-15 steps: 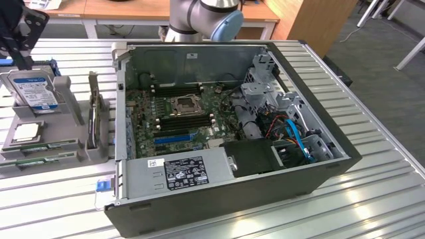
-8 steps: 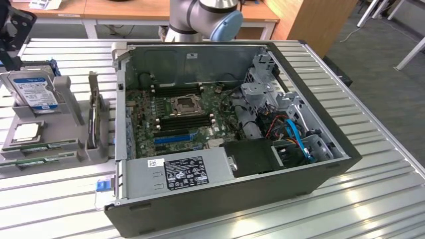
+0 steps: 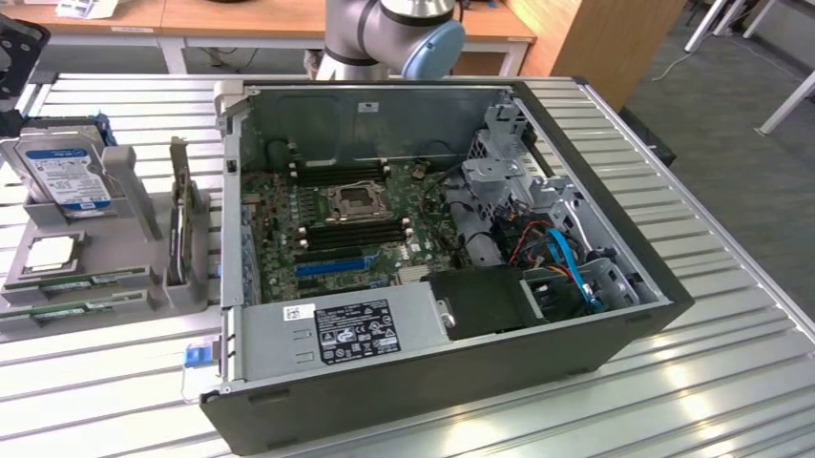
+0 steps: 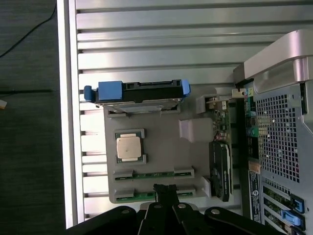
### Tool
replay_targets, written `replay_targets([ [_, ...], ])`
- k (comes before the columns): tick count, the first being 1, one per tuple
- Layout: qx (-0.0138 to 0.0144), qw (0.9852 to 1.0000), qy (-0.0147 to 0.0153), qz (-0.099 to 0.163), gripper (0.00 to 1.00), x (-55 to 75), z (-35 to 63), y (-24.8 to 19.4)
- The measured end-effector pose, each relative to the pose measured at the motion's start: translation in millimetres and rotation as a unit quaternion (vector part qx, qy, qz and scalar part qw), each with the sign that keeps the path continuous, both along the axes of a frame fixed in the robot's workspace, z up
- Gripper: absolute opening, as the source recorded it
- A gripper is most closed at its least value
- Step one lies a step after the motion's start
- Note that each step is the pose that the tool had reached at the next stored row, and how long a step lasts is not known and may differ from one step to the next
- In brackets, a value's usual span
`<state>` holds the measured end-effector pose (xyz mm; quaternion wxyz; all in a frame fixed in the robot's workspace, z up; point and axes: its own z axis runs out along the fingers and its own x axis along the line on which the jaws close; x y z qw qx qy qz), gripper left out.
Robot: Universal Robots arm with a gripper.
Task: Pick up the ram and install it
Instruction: 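Reach for the ram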
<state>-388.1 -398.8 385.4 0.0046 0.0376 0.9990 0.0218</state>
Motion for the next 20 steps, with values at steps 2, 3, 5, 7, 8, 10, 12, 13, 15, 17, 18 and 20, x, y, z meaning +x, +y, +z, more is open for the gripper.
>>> replay_targets([
  [2, 0.0000, 1.0000, 0.0000, 0.000, 0.10, 0.0, 0.0, 0.0],
  [3, 0.0000, 1.0000, 0.0001, 0.000, 0.10, 0.0, 0.0, 0.0],
  [5, 0.0000, 1.0000, 0.0001, 0.000, 0.10, -0.1, 0.0, 0.0],
  [7, 0.0000, 1.0000, 0.0001, 0.000, 0.10, -0.2, 0.0, -0.1],
  [8, 0.0000, 1.0000, 0.0001, 0.000, 0.10, -0.3, 0.0, -0.7],
  [10, 0.0000, 1.0000, 0.0001, 0.000, 0.10, -0.1, 0.0, -3.2],
  [12, 0.0000, 1.0000, 0.0000, 0.000, 0.10, -0.1, 0.0, -7.4],
  [13, 0.0000, 1.0000, 0.0000, 0.000, 0.10, -0.1, 0.0, -9.9],
  [15, 0.0001, 1.0000, 0.0000, 0.000, 0.10, -0.1, 0.0, -15.4],
  [17, 0.0000, 1.0000, 0.0001, 0.000, 0.10, -0.1, 0.0, -20.0],
  [18, 0.0000, 1.0000, 0.0001, 0.000, 0.10, -0.1, 0.0, -21.1],
  [20, 0.0000, 1.0000, 0.0000, 0.000, 0.10, -0.1, 0.0, -21.3],
])
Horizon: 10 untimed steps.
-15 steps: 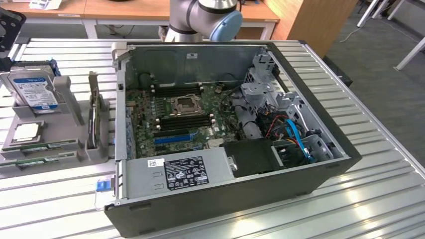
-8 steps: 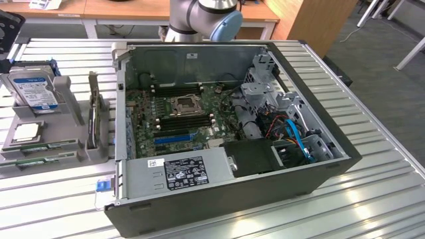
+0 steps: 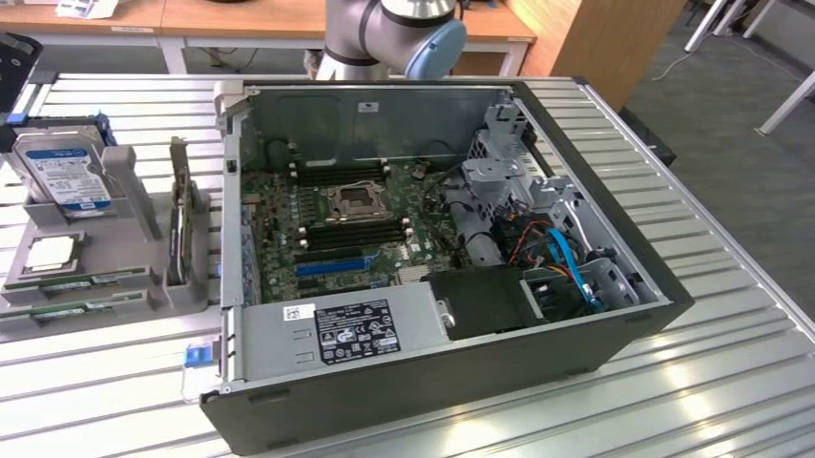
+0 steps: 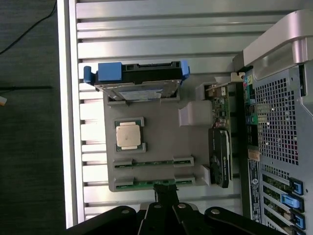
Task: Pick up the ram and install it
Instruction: 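Reach for the ram, then pick up the ram and move it above insertion slot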
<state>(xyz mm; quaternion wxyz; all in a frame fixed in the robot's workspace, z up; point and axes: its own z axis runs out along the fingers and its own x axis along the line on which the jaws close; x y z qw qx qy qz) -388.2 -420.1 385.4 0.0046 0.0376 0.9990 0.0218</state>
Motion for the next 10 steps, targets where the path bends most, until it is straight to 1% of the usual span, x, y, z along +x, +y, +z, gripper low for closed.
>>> replay_targets([
  [10, 0.0000, 1.0000, 0.0000, 0.000, 0.10, 0.0, 0.0, -0.1],
])
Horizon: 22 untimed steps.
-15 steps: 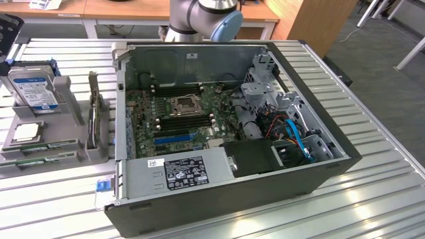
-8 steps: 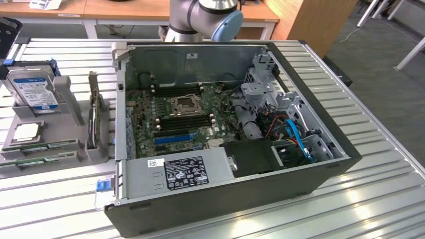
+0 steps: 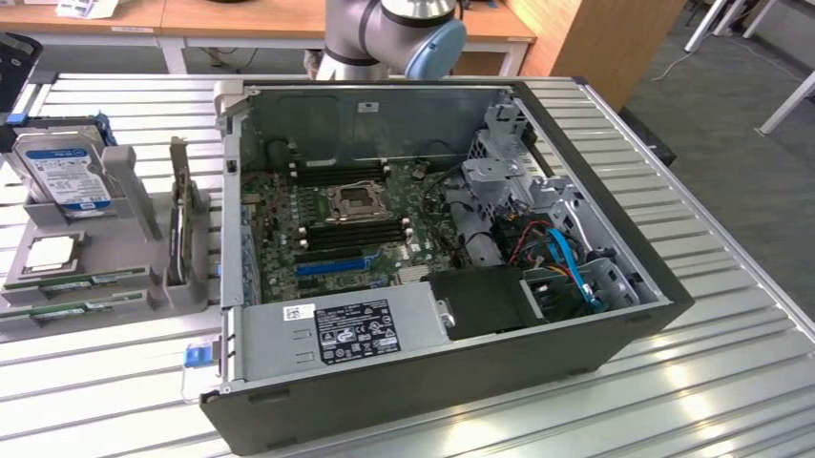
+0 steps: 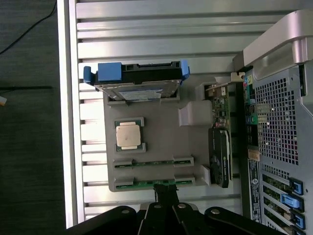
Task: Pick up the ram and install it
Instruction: 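Pick up the ram and move it above insertion slot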
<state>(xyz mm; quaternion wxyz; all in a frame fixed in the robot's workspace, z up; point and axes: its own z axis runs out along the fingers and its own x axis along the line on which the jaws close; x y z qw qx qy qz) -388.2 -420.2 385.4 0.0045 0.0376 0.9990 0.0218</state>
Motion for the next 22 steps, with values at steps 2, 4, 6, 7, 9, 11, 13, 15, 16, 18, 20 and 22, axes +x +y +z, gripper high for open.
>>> replay_targets([
  [2, 0.0000, 1.0000, 0.0000, 0.000, 0.10, 0.0, 0.0, 0.0],
  [4, 0.0000, 1.0000, 0.0000, 0.000, 0.10, 0.0, 0.0, 0.0],
  [6, 0.0000, 1.0000, 0.0000, 0.003, 0.10, 0.0, 0.0, 0.0],
  [7, 0.0000, 1.0000, 0.0000, 0.006, 0.10, 0.0, 0.0, 0.0],
  [9, 0.0001, 0.9999, 0.0000, 0.011, 0.10, 0.0, 0.0, 0.0],
  [11, 0.0001, 0.9998, 0.0000, 0.018, 0.10, 0.0, 0.0, 0.0],
  [13, 0.0001, 0.9996, 0.0000, 0.030, 0.10, 0.0, 0.0, 0.0],
  [15, 0.0001, 0.9992, 0.0000, 0.041, 0.10, 0.0, 0.0, 0.0],
  [16, 0.0001, 0.9989, 0.0000, 0.048, 0.10, 0.0, 0.0, 0.0],
  [18, 0.0001, 0.9982, 0.0000, 0.061, 0.10, 0.0, 0.0, 0.0],
  [20, 0.0002, 0.9974, 0.0000, 0.072, 0.10, 0.0, 0.0, 0.0],
  [22, 0.0003, 0.9967, 0.0000, 0.081, 0.10, 0.0, 0.0, 0.0],
])
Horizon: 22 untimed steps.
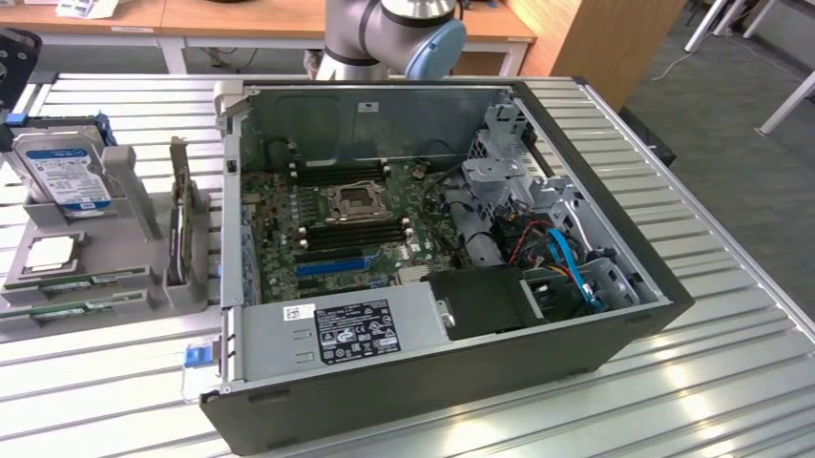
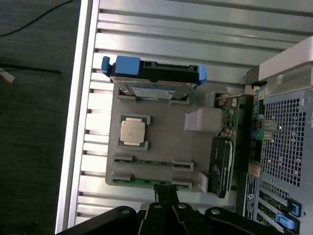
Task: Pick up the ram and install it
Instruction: 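Pick up the ram and move it above insertion slot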
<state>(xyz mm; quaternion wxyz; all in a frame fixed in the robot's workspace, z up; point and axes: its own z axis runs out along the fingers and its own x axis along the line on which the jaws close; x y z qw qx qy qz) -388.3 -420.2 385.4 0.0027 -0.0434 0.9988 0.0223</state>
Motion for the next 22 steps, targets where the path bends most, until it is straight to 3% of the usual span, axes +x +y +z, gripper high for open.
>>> replay_targets([
  [6, 0.0012, 0.9995, 0.0000, 0.031, 0.10, 0.0, 0.0, 0.0],
  [11, 0.0016, 0.9980, 0.0001, 0.063, 0.10, 0.0, 0.0, 0.0],
  [17, 0.0020, 0.9947, 0.0000, 0.103, 0.10, 0.0, 0.0, 0.0],
  [22, 0.0025, 0.9906, 0.0001, 0.137, 0.10, 0.0, 0.0, 0.0],
])
